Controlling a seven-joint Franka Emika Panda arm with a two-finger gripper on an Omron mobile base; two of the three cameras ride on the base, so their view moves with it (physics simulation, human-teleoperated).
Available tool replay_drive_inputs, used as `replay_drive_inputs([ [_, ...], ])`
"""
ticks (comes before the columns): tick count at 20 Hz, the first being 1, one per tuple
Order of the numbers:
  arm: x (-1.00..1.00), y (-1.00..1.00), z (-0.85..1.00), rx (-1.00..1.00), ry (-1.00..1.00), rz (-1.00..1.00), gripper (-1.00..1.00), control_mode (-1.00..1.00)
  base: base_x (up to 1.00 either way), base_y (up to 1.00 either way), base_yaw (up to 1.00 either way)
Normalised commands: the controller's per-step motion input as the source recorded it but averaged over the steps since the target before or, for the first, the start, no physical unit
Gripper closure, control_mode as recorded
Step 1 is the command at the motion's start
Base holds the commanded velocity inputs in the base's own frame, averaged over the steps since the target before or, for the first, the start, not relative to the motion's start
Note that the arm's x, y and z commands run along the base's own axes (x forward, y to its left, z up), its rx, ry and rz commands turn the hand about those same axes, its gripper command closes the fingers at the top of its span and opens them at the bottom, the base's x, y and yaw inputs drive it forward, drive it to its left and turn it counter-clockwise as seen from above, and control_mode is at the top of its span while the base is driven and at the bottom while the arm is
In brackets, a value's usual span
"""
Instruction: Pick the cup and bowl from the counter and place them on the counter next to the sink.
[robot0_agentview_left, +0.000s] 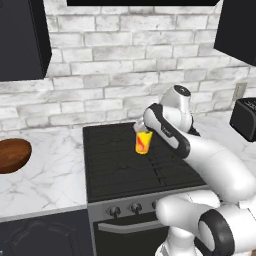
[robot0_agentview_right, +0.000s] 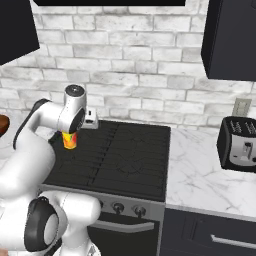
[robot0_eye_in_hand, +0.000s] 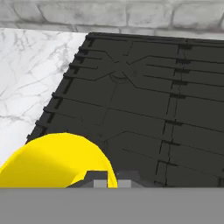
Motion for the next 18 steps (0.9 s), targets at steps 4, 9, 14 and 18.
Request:
replay_drive_inputs([
  [4,-0.46,-0.45,0.07,0.0,-0.02,-0.05,1.0,-1.0,0.0,0.0,0.0],
  [9,-0.32,-0.28,0.12,0.0,0.0,-0.05,1.0,-1.0,0.0,0.0,0.0],
  [14,-0.14,-0.13,0.12,0.0,0.0,-0.05,1.0,-1.0,0.0,0.0,0.0],
  [18,0.0,0.08,0.0,-0.06,0.0,-0.02,1.0,-1.0,0.0,0.0,0.0],
])
